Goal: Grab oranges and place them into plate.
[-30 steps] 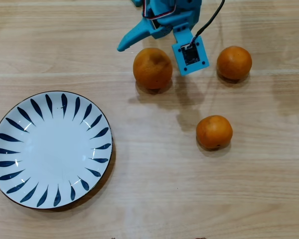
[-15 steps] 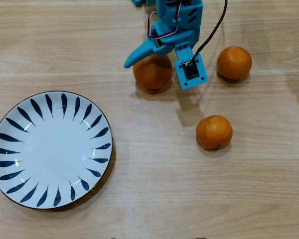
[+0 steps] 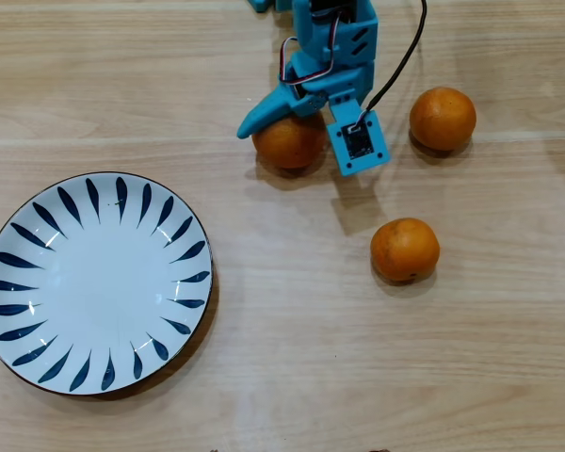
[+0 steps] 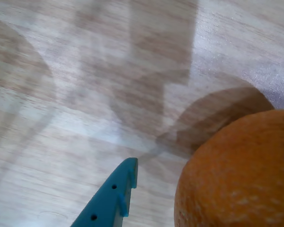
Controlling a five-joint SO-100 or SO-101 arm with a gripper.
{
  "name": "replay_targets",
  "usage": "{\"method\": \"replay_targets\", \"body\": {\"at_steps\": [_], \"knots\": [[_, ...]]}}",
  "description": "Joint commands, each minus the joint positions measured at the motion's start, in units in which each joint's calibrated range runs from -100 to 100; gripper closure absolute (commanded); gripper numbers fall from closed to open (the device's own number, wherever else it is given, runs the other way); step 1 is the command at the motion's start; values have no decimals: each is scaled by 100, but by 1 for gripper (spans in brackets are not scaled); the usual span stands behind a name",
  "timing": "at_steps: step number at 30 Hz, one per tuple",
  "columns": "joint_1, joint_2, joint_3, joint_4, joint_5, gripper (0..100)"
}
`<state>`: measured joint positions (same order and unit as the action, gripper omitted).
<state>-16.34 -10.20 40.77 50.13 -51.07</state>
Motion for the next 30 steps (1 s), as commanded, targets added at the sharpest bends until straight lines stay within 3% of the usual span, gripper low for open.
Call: {"method": "replay_targets", "body": {"at_steps": [1,23,30], "knots": [[126,-180,-25,-41,-26,42],[230,-273,219,-75,-26,43],[222,-282,219,-75,5,67]]}}
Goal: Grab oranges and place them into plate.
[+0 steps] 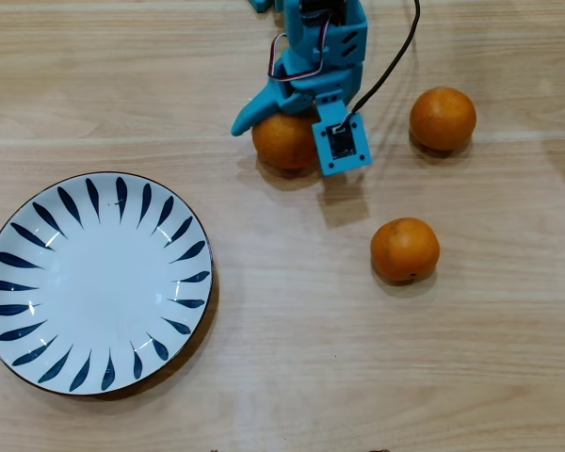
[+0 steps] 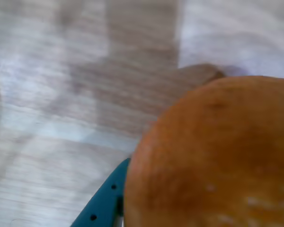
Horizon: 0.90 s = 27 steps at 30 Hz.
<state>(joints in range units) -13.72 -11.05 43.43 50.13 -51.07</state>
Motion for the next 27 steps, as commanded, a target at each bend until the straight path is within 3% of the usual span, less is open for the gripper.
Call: {"method": "replay_targets", "body": {"at_steps": [1,4,17,27], "knots": [[-39,-206,-47,-84,10,70],[-47,-206,-47,-84,10,75],[-104,-916,-653,2,63,75],[227,-2412,-1024,-75,935,75]]}}
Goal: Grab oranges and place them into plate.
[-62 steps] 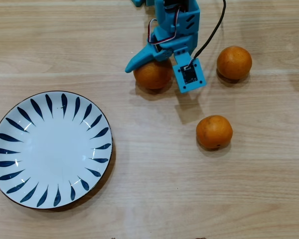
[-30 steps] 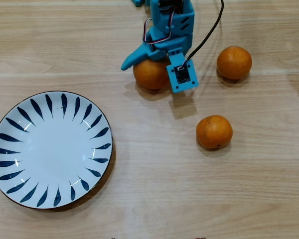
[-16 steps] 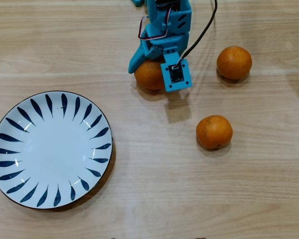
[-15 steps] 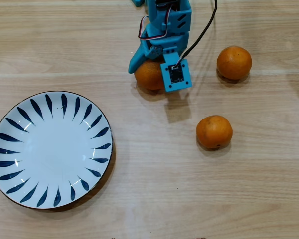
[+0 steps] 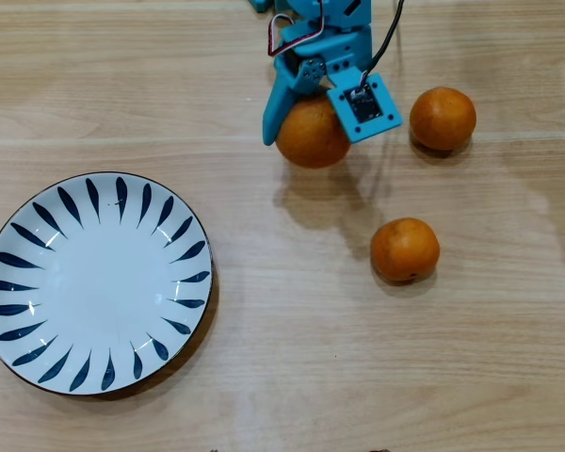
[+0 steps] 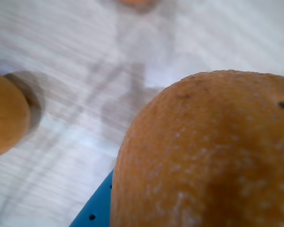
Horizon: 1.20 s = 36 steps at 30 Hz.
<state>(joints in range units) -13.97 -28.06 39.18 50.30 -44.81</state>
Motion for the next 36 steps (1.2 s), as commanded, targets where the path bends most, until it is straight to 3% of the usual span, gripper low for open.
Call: {"method": "replay_targets", "body": {"at_steps": [1,8,18,24,36], "knots": [[341,-838,-663,-92,425,75],[1075,-1201,-1034,-789,1099,75],[1736,-423,-1079,-1897,1141,75],[2050,1259,-2039,-2499,1141,75],[2913,4598,-4737,-2508,1094,75]]}}
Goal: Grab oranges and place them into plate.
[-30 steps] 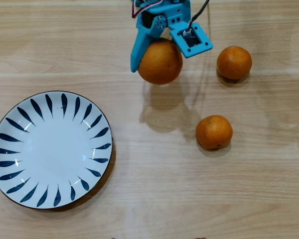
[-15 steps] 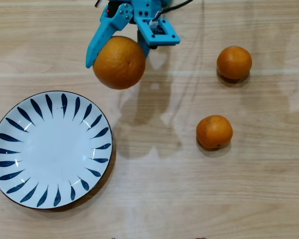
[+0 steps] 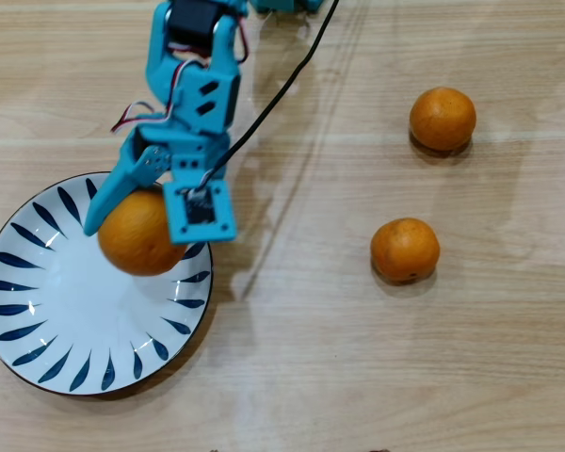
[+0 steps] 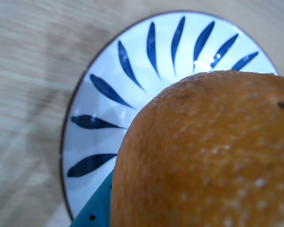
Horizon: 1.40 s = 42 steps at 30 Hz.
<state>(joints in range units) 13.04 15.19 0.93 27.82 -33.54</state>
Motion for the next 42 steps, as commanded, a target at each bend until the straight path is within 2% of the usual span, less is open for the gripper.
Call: {"method": "replay_targets", "body": {"at_steps": [1,6,11,13,16,22,26,30,35,37,42], "knots": [[252,408,-1012,-260,-33,75],[292,704,-1247,-251,-38,73],[188,695,-1274,-191,-38,53],[115,695,-1293,-182,-38,48],[34,645,-1247,-122,-38,48],[-62,-48,-1229,884,-206,48],[-264,-725,-1238,1906,-263,54],[-667,-1452,-1229,3015,-681,68],[-1433,-2026,-1247,3685,-786,84],[-1772,-2103,-1302,3900,-833,86],[-2667,-2077,-1392,4132,-1429,86]]}}
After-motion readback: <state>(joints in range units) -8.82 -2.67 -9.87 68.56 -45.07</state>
